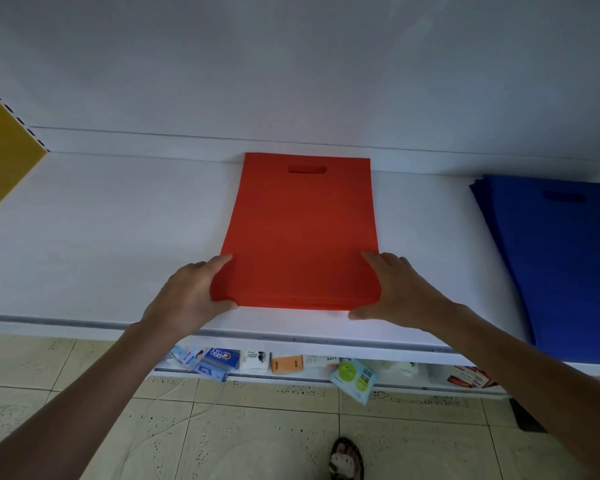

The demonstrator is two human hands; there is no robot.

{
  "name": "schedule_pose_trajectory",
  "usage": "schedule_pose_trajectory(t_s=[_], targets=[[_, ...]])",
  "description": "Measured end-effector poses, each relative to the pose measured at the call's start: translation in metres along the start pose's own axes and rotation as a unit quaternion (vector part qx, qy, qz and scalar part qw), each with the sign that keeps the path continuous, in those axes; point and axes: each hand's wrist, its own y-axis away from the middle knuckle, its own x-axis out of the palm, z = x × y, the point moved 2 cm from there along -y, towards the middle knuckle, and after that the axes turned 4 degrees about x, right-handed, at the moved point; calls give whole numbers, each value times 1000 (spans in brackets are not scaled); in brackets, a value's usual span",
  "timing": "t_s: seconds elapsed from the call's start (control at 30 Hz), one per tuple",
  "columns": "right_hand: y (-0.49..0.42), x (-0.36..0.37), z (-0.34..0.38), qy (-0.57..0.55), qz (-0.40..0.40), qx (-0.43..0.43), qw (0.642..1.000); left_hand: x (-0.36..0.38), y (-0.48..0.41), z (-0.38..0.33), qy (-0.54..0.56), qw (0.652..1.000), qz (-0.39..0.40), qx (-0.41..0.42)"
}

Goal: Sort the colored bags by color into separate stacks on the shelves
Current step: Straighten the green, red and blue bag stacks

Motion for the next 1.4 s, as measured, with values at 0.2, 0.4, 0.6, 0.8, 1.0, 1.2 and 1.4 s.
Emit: schedule_pose_trajectory(t_s=[0.2,0.4,0.6,0.8,1.0,1.2,1.4], targets=[[-2,1,3,-12,-29,5,1000,-2,-4,-3,9,1000,0,-1],[-4,2,0,-20,-19,10,1000,-1,-3,-1,-22,1000,4,-4],[-4,4,3,-4,-19,16,1000,-2,-3,-5,-60,998,-7,-20],[2,-22,-4,10,11,22,1000,-6,8,-18,-76,995,28,-49],[7,-68,-51,-40,-93,35,994,-25,17,-58,-56,994,-68,-63],[56,-89,-121,-121,-165,48,978,-11,8,-134,-29,996,-76,35],[99,-54,-183,-123,-204,78,968,39,40,-195,77,993,-72,59]])
